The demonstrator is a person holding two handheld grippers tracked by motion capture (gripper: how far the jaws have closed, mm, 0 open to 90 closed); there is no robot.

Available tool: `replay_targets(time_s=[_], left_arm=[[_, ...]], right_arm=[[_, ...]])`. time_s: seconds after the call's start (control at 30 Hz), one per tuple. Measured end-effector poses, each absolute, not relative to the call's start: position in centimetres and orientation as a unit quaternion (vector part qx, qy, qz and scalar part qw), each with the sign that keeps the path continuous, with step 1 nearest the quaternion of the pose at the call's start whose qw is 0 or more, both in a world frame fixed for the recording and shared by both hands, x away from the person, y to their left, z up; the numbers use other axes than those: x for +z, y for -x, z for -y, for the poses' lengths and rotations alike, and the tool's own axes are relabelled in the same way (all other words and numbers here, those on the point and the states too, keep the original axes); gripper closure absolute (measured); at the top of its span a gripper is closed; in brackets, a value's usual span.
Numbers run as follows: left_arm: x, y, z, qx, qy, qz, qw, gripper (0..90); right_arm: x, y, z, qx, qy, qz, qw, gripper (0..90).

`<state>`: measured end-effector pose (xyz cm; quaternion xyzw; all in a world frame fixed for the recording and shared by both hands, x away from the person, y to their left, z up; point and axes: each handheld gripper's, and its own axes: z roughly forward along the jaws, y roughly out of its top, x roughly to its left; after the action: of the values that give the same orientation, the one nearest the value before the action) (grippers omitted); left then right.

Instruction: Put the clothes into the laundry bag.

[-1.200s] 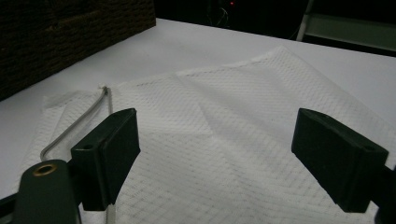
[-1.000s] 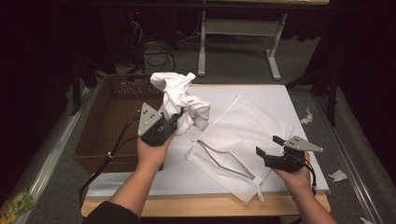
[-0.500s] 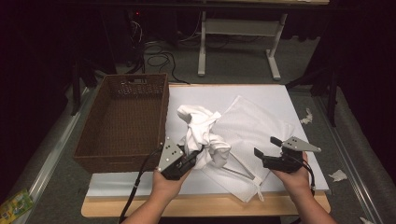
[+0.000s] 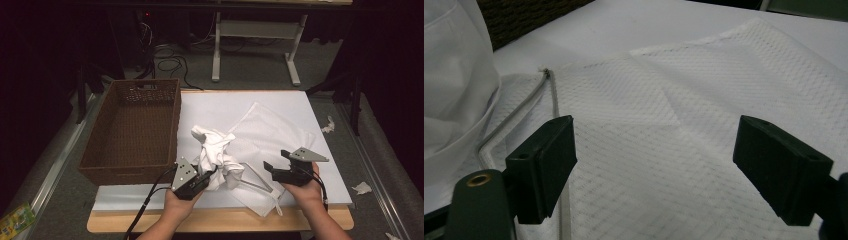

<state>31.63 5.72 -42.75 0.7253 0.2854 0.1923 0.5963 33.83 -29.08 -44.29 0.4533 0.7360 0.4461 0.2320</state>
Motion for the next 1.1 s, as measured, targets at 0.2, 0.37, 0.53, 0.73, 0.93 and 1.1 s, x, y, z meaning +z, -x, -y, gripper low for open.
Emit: replay_targets(time_s=[0.2,0.37,0.53,0.73,0.93,1.1], left_arm=[[-42.5,-31.4,-6.4,0.192,-0.724,-0.282,0.600,75.5],[-42.1,-31.4,-6.6,0.198,-0.716,-0.287,0.606,75.3],[-42.3,-31.8,-6.4,0.204,-0.718,-0.285,0.601,75.2],[-42.4,-31.9,-6.3,0.201,-0.715,-0.294,0.601,75.0],[-42.3,-31.8,-6.4,0.198,-0.709,-0.302,0.605,75.0],[-42.1,-31.4,-6.8,0.198,-0.705,-0.303,0.610,75.0]], right_arm=[[-41.9,-33.5,27.0,0.485,-0.452,-0.713,0.227,20.8],[-42.3,-33.7,26.2,0.482,-0.452,-0.719,0.217,23.1],[-43.6,-33.8,26.5,0.466,-0.444,-0.735,0.215,29.6],[-44.6,-33.9,26.7,0.455,-0.436,-0.751,0.197,44.2],[-45.1,-34.0,25.7,0.451,-0.415,-0.771,0.171,51.1],[-45.8,-34.5,24.5,0.426,-0.409,-0.793,0.151,56.0]])
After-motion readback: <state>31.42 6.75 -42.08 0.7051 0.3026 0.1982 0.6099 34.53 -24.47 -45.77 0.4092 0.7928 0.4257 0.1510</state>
